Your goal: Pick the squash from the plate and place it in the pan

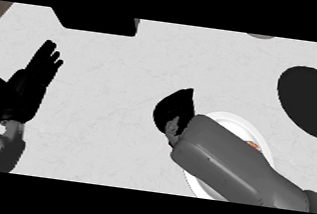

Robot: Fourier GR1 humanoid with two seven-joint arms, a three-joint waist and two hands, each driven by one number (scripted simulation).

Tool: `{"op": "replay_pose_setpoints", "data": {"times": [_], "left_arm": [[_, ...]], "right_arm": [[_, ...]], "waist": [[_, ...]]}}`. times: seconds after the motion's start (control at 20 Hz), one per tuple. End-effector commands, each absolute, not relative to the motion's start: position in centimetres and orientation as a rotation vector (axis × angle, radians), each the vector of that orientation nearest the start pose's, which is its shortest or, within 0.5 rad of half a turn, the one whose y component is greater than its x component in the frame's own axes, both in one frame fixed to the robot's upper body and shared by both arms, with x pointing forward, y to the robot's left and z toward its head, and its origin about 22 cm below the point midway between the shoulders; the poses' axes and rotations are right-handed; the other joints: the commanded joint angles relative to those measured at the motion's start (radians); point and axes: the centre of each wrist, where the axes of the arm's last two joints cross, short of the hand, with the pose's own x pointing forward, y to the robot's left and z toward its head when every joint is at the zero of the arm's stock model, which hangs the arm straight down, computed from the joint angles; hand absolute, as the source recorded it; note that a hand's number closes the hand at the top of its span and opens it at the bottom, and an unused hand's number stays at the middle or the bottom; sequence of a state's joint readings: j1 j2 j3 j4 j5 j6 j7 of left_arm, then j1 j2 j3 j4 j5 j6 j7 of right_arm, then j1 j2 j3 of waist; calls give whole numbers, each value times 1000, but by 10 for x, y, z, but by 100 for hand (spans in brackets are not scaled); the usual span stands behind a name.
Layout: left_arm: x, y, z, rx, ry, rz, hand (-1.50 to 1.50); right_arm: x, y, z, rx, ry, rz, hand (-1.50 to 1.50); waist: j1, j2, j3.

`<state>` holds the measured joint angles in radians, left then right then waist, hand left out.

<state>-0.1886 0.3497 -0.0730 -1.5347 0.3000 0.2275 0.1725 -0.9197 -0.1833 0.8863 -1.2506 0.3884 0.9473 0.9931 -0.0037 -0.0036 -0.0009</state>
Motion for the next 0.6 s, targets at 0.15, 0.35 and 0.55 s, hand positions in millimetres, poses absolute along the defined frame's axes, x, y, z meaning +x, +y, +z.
{"op": "replay_pose_setpoints", "data": {"times": [0.15,0.35,0.55], "left_arm": [[277,276,60,103,-1526,31,0],[282,262,65,101,-1538,42,0],[275,274,52,94,-1518,47,0]], "right_arm": [[316,-17,79,-1044,-267,2011,-150],[309,-33,67,-1001,-279,2012,-150],[311,-34,67,-1014,-218,2035,-150]], "waist": [[12,3,1],[6,3,1],[5,2,1]]}}
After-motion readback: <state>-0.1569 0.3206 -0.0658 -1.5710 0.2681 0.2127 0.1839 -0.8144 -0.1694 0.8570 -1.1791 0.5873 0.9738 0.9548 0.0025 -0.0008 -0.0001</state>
